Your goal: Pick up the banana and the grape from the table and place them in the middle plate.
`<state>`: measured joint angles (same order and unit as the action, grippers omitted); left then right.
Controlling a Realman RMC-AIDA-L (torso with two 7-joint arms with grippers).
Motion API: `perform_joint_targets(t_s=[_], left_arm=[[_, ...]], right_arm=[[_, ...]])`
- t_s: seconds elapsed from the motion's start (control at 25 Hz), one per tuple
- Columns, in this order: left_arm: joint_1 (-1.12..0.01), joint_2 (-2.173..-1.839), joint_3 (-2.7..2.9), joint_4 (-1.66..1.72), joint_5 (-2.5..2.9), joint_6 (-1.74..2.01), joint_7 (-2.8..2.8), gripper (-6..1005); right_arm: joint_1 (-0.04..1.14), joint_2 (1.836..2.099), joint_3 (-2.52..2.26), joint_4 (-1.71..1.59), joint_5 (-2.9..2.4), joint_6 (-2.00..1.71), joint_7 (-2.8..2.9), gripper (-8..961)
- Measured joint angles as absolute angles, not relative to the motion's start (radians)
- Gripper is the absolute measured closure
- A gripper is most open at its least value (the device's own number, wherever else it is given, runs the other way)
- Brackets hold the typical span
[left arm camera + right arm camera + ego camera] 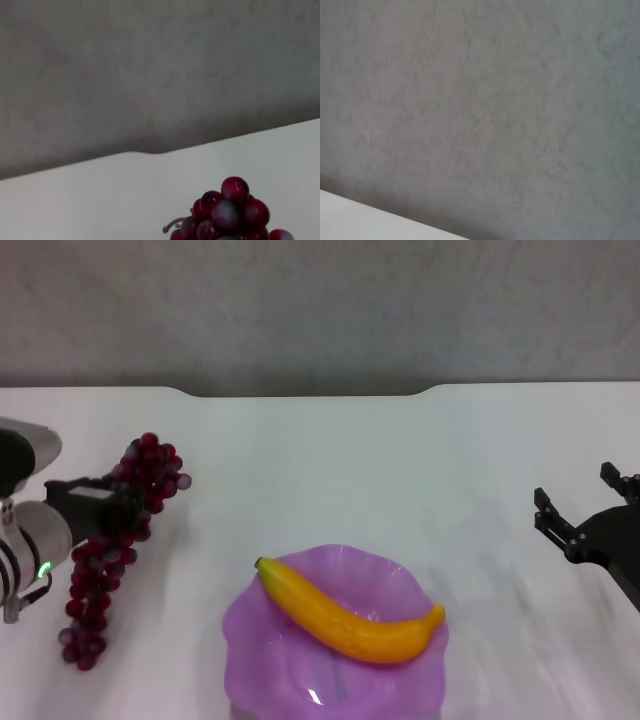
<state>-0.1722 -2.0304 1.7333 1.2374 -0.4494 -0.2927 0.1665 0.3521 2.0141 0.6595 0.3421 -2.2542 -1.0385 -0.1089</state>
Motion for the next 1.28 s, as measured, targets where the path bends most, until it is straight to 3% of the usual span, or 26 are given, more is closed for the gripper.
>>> perform_joint_targets(t_s=[0.76, 1.0, 1.28], left_arm=[[-0.048, -2.031, 1.664, 1.903, -0.326, -0.908, 0.263, 713], [-0.060, -2.032, 1.672, 2.028, -0.349, -1.119, 0.326, 716], [-0.172, -2.033, 1.657, 2.034, -0.467, -1.301, 0.331, 716]], right_arm=[[0.357, 2.014, 0.658, 0.335, -2.253, -1.026, -0.109, 59], [0.356, 2.013, 0.658, 0.332, -2.251, -1.006, -0.109, 59], [0.357, 2.012, 0.658, 0.322, -2.247, -0.985, -0.110, 59]])
